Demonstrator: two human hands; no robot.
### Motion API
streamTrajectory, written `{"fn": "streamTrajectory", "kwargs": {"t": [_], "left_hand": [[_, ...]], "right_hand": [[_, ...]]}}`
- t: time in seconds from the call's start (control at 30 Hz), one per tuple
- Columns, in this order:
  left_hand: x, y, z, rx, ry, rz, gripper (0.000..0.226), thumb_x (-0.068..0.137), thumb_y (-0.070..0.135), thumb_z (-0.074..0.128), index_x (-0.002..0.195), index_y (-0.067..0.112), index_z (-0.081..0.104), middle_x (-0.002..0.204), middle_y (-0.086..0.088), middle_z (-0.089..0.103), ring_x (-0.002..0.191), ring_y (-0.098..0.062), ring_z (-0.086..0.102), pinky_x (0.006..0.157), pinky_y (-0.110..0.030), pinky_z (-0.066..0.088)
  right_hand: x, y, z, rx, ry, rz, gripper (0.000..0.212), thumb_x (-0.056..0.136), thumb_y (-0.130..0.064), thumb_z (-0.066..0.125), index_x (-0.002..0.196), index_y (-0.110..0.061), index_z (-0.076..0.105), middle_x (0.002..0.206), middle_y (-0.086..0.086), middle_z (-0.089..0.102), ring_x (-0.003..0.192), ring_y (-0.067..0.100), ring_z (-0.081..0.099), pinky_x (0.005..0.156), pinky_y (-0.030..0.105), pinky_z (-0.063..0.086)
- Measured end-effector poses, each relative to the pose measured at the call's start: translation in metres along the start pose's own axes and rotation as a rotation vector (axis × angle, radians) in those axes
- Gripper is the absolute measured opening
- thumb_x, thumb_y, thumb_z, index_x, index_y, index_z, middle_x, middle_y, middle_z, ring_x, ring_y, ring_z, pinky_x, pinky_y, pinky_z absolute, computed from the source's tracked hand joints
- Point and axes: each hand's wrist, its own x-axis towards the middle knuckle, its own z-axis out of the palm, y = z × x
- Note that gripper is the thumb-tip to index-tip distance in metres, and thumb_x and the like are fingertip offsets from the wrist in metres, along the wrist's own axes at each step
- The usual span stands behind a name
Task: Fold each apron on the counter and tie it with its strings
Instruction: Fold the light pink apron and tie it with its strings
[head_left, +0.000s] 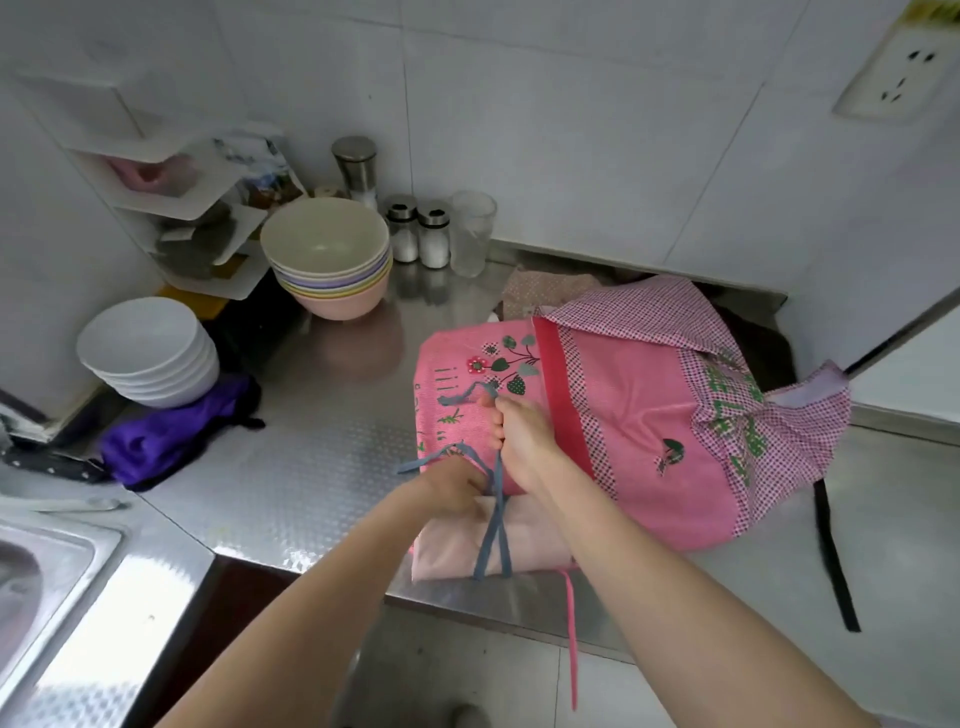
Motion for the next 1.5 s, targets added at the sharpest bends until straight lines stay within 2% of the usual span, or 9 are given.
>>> {"fn": "streamTrajectory", "kwargs": {"t": [0.17,0.37,0.5,0.7,0.9,1.03,1.17,1.33,1.5], "left_hand": [[0.008,0.0,-0.005,-0.324,0.19,-0.103,0.035,0.08,0.012,0.066,0.052,0.016,0.046,0.033,0.018,0.045,0.037,0.006,0.042,0.049,-0.009,0.035],[0.01,0.004,-0.025,-0.405,0.485,-0.109,0.045,0.096,0.017,0.049,0.052,0.015,0.041,0.055,-0.001,0.041,0.054,-0.013,0.038,0.059,-0.028,0.035],[0.01,0.011,-0.042,-0.425,0.562,0.024,0.025,0.095,0.014,0.051,0.077,0.007,0.067,0.057,0.001,0.054,0.041,-0.002,0.049,0.055,-0.018,0.044],[0.013,0.029,-0.056,-0.362,0.494,0.151,0.019,0.092,0.014,0.056,0.095,-0.001,0.067,0.062,0.005,0.054,0.054,-0.007,0.048,0.053,-0.024,0.04],[0.019,0.02,-0.04,-0.632,0.105,-0.064,0.069,0.091,0.061,0.025,0.056,0.013,0.06,0.064,-0.011,0.062,0.063,-0.021,0.055,0.07,-0.026,0.043],[0.014,0.023,-0.03,-0.642,0.083,-0.078,0.039,0.098,0.021,0.04,0.061,0.012,0.05,0.047,0.002,0.05,0.044,-0.009,0.044,0.044,-0.017,0.033],[0.018,0.022,-0.026,-0.803,-0.011,-0.113,0.033,0.093,0.009,0.036,0.062,0.01,0.046,0.037,0.006,0.044,0.034,-0.006,0.045,0.05,-0.023,0.03],[0.02,0.016,-0.034,-1.001,-0.069,-0.194,0.029,0.093,0.011,0.05,0.066,0.006,0.06,0.058,-0.005,0.064,0.056,-0.014,0.063,0.073,-0.029,0.053],[0.021,0.013,-0.041,-0.97,0.094,-0.301,0.028,0.088,0.0,0.054,0.061,0.009,0.055,0.043,0.0,0.048,0.04,-0.009,0.038,0.043,-0.017,0.037]], "right_hand": [[0.011,0.001,0.0,-0.046,0.013,-0.029,0.03,0.093,0.006,0.036,0.071,-0.006,0.053,0.056,0.002,0.037,0.029,0.001,0.026,0.031,0.014,0.018],[0.008,0.0,-0.006,-0.581,0.057,-0.066,0.038,0.088,0.0,0.043,0.052,-0.01,0.05,0.055,0.006,0.05,0.043,0.012,0.042,0.035,0.016,0.029],[0.002,-0.002,-0.005,-0.853,-0.007,-0.067,0.029,0.085,-0.005,0.047,0.058,-0.012,0.056,0.071,0.01,0.06,0.06,0.021,0.052,0.046,0.023,0.033],[-0.02,-0.018,-0.002,-0.709,-0.374,-0.004,0.023,0.089,-0.001,0.045,0.071,-0.013,0.051,0.063,0.002,0.049,0.047,0.006,0.038,0.04,0.016,0.025],[-0.014,-0.028,-0.022,-0.742,-0.431,-0.038,0.025,0.095,-0.011,0.052,0.071,-0.005,0.059,0.055,-0.002,0.054,0.043,0.004,0.045,0.044,0.015,0.034],[-0.014,-0.045,-0.034,-1.187,-0.509,-0.234,0.015,0.083,-0.004,0.066,0.096,0.0,0.072,0.066,-0.002,0.062,0.051,-0.003,0.05,0.054,0.008,0.037],[-0.015,-0.037,-0.027,-1.578,-0.384,-0.528,0.024,0.079,0.005,0.055,0.091,-0.008,0.072,0.09,0.012,0.068,0.084,0.023,0.062,0.071,0.025,0.044],[-0.019,-0.027,-0.031,-1.539,-0.402,-0.551,0.023,0.088,-0.006,0.051,0.102,-0.005,0.07,0.099,0.01,0.058,0.097,0.026,0.055,0.084,0.037,0.044],[-0.023,-0.028,-0.034,-1.382,-0.413,-0.525,0.027,0.096,-0.023,0.047,0.098,-0.012,0.072,0.108,0.001,0.053,0.111,0.016,0.043,0.102,0.034,0.033]]}}
